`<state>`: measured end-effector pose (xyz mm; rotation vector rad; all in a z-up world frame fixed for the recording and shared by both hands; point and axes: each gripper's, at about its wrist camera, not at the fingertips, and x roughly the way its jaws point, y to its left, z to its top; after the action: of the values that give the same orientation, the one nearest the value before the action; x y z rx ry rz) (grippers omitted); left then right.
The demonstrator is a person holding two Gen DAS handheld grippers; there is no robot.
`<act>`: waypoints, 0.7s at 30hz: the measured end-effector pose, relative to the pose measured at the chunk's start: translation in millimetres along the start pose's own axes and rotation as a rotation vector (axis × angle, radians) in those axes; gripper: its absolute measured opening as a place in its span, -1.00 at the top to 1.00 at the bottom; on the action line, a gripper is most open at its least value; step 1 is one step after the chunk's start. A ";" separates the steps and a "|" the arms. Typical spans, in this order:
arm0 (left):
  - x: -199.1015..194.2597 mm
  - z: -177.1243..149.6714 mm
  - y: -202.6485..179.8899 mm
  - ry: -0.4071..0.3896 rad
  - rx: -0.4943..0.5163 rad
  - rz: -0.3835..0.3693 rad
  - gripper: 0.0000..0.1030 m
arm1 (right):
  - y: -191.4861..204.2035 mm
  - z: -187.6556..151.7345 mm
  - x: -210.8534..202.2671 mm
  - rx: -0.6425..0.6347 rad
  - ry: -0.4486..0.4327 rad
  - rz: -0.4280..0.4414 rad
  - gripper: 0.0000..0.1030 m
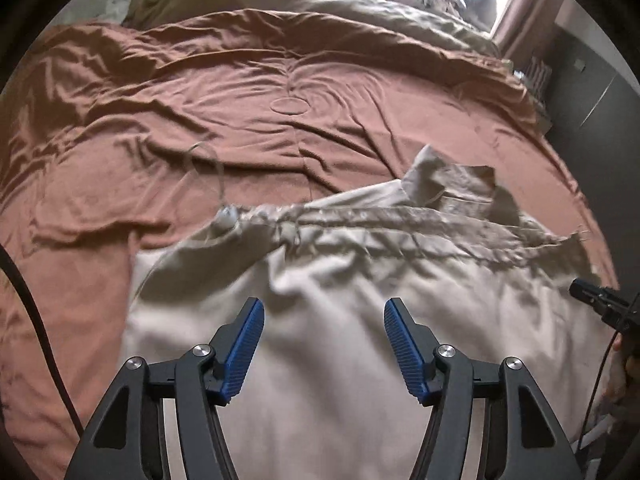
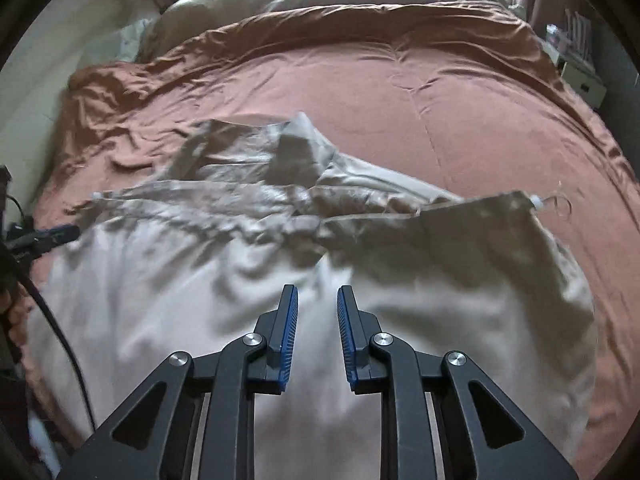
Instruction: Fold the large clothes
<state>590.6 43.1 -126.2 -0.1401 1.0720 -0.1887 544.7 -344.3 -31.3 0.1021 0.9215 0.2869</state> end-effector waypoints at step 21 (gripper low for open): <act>-153.0 -135.9 66.8 -0.183 -0.220 -0.093 -0.99 | 77.8 -81.1 -150.2 -0.056 -0.141 -0.033 -0.77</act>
<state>405.4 139.0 -72.8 -0.3988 0.9023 -0.1387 378.9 -315.8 51.7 0.0550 0.7743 0.2711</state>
